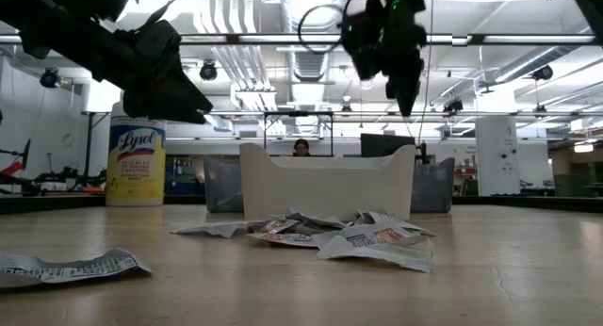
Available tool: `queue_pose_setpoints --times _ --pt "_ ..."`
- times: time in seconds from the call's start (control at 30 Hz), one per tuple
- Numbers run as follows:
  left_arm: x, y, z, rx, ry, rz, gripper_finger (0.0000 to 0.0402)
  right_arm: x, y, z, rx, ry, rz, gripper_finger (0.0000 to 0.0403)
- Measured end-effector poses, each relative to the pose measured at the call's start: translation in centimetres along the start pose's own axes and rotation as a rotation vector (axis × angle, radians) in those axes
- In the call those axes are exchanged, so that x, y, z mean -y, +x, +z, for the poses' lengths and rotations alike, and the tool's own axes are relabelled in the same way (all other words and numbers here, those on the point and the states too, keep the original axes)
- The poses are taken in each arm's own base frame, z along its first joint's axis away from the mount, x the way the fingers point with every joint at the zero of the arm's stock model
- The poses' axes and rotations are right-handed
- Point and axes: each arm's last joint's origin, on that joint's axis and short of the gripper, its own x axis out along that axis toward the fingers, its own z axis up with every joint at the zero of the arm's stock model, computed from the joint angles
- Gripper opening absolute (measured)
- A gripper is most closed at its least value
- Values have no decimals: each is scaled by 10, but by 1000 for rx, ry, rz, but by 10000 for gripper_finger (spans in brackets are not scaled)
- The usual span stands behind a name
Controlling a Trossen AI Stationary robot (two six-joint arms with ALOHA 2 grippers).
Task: Pick & Place First Aid Supplies
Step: Put the green bandage into the top black bin
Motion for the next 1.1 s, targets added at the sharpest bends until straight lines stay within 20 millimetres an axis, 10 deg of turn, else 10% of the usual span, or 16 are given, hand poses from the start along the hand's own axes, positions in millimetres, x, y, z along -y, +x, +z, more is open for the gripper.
queue_pose_setpoints --times 0.53,1.1 --pt "0 0 -2 -22 5 -13 216 -100 -43 -43 160 -111 25 61" --pt "-4 1 -12 -49 6 0 216 -213 -38 -83 251 -207 58 31"
